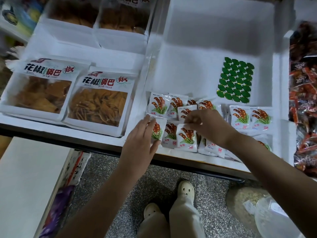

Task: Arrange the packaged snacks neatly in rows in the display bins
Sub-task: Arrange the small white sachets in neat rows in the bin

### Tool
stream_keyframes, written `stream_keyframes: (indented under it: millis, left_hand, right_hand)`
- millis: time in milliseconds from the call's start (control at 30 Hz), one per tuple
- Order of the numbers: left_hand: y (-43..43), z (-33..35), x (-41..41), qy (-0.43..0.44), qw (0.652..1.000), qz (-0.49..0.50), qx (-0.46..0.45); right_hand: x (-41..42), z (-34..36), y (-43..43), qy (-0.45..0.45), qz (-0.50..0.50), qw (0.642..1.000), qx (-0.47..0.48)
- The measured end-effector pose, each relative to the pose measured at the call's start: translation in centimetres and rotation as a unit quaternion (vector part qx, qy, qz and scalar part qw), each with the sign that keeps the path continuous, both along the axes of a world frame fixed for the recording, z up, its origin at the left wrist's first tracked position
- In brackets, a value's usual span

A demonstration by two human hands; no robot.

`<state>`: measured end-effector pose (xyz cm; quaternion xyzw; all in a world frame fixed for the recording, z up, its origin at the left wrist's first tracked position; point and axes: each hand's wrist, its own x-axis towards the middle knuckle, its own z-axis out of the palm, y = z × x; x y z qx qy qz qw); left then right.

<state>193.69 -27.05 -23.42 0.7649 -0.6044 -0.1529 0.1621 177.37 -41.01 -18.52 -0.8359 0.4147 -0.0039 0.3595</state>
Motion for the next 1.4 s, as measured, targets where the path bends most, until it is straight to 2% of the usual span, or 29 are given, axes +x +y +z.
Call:
stream_keyframes:
  millis: [67,300,567,700,867,933,1067,1133,1300,1400]
  left_hand:
    - [0.0,0.0,0.1,-0.001,1.000,0.001,-0.003]
    - [0.0,0.1,0.0,0.007,1.000,0.001,0.002]
    - [0.1,0.1,-0.2,-0.003,1.000,0.003,0.007]
    - [0.0,0.2,-0.4,-0.010,1.000,0.007,0.005]
    - [-0.1,0.3,-0.4,-0.004,1.000,-0.002,0.006]
    - [-0.1,0.4,-0.5,-0.003,1.000,-0.007,0.007]
    - [-0.2,0.3,-0.6,-0.020,1.000,-0.006,0.004]
    - [-0.2,0.3,-0.7,-0.027,1.000,-0.005,0.007]
    - [-0.2,0.5,-1.0,-0.068,0.997,-0.018,-0.029]
    - [-0.3,0.1,-1.3,-0.106,0.986,-0.104,-0.077]
  right_hand:
    - [1.3,-0.2,-0.3,-0.012,-0.014,1.000,-0.003]
    - [4.0,-3.2,0.2,0.047,-0.036,0.998,-0.033]
    - [2.9,-4.1,2.0,-0.044,-0.045,0.986,-0.152]
    - [2.7,-4.4,2.3,-0.037,-0.024,0.977,-0.207]
    - [0.1,-2.3,2.3,-0.090,-0.039,0.973,-0.209]
    - [-2.2,-1.4,2.1,-0.056,-0.036,0.978,-0.200]
    - [-6.0,-0.6,1.8,0.136,0.017,0.977,-0.165]
    - [-6.7,-0.8,1.8,0.191,0.043,0.967,-0.161]
    - [-6.6,-0.9,1.5,0.191,0.054,0.968,-0.154]
    - [-6.5,-0.7,1.5,0.136,0.023,0.983,-0.125]
